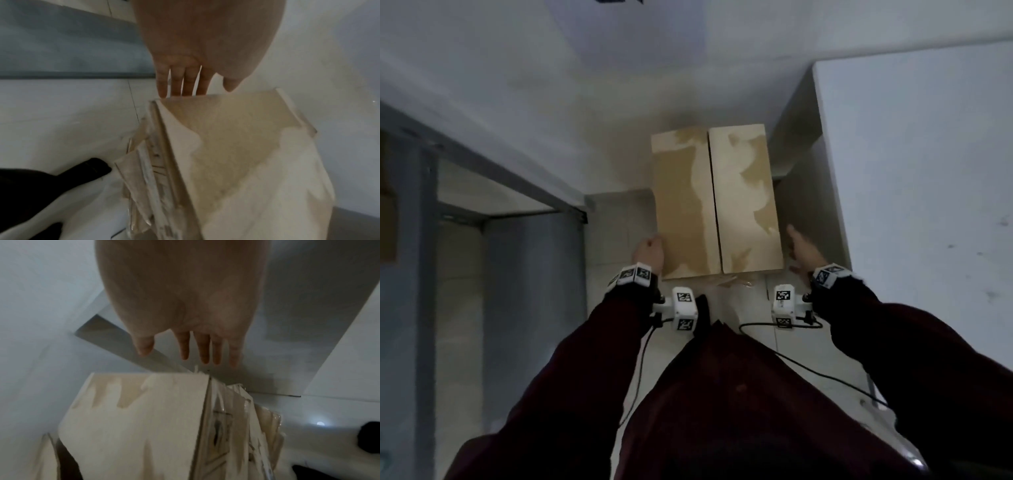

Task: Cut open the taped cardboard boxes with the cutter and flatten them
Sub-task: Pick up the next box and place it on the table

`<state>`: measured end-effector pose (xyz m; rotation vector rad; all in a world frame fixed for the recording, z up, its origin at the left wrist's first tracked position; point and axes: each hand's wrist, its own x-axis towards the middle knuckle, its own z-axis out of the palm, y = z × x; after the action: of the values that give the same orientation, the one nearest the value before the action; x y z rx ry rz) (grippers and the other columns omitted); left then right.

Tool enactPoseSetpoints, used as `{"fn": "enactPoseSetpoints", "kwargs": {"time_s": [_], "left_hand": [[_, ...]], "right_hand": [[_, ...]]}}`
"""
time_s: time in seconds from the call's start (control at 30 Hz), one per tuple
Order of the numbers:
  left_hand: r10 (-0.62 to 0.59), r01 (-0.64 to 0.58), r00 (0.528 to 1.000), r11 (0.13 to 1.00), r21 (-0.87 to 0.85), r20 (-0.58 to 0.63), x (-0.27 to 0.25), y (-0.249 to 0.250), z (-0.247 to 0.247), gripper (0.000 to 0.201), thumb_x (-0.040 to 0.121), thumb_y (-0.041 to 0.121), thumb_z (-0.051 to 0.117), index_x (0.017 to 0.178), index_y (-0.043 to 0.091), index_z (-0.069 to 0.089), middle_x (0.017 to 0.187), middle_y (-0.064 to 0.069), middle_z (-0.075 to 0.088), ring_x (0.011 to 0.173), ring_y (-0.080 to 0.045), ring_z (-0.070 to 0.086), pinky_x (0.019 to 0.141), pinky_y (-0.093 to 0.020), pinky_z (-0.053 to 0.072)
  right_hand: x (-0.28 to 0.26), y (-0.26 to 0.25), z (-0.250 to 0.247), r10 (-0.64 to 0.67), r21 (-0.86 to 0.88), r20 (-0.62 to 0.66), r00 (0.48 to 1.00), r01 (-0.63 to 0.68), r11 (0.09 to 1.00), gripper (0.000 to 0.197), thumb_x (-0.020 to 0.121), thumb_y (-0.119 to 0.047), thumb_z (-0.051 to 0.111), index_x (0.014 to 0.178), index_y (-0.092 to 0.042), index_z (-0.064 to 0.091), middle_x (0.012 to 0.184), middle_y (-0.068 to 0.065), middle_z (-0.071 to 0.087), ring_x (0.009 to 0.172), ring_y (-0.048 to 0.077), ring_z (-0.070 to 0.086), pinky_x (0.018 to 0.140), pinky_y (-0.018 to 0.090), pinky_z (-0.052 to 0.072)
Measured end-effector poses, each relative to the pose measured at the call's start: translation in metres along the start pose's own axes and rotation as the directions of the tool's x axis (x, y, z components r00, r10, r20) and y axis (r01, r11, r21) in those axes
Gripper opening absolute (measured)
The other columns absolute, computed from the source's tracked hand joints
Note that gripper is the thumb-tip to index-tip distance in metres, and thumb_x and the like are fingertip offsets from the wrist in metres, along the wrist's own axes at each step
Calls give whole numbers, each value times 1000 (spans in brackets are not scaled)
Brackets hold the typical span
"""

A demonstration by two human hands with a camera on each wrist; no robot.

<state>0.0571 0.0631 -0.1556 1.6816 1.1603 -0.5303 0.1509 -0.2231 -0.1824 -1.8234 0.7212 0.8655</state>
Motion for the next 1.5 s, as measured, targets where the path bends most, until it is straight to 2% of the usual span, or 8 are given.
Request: {"fn": "enactPoseSetpoints", "kwargs": {"time_s": [0.07,0.2,0.43,0.9,1.07,1.23,1.33,1.5], "left_hand": [[9,-8,999,1000,-15,42,1,11,7,50,99,37,43,132,0,50,133,-17,53,120,-35,51,100,-39,39],[-21,30,997,991,-130,72,-2,10,16,56,94,35,56,137,1,43,138,-12,50,125,-30,49,103,-33,37],[142,-160,981,977,-138,-136,-49,14,-5,55,95,42,52,137,7,47,127,-4,54,120,-19,50,104,-31,37],[567,-643,733,757,-114,-376,-293,47,18,51,88,57,50,110,13,62,97,4,67,89,-15,62,76,-31,48],[623,-683,729,691,-237,-284,-342,70,114,15,97,23,47,87,16,55,80,7,57,69,5,54,62,-11,42],[703,-707,704,684,-178,-96,-361,110,227,25,99,27,46,116,12,57,106,2,57,75,-6,50,68,-5,37],[734,-723,679,666,-182,-9,-361,128,289,31,97,31,50,122,14,60,112,1,63,107,-19,58,87,-27,45],[709,-680,705,686,-259,28,-347,146,364,23,91,38,56,108,26,65,99,11,68,102,-17,63,91,-39,52]], "right_hand": [[-1,-4,13,-24,3,75,997,24,1000,98,63,-78,54,139,-17,43,140,5,49,125,26,49,107,48,37],[-16,2,33,-121,-27,131,984,126,992,62,83,-45,65,132,-11,49,130,12,57,117,28,57,104,47,42],[-74,-16,17,-277,-21,165,947,284,959,49,91,-43,54,133,-19,51,130,4,58,119,21,55,106,44,41],[-242,-10,-156,-745,99,217,631,745,660,50,95,-41,46,143,-34,35,132,-22,54,118,-6,51,97,18,45],[-251,36,-256,-761,145,48,647,749,646,46,96,-36,43,141,-26,41,134,-16,54,122,-3,50,102,18,42],[-230,82,-353,-660,166,-164,733,680,714,49,95,-48,43,141,-29,42,138,-14,52,128,3,46,113,36,34],[-203,103,-401,-576,184,-279,769,631,754,69,81,-69,49,139,-33,43,139,-12,50,130,10,46,112,44,34],[-164,118,-455,-516,209,-353,781,603,770,76,77,-72,50,142,-34,38,145,-12,43,134,8,40,114,43,31]]}}
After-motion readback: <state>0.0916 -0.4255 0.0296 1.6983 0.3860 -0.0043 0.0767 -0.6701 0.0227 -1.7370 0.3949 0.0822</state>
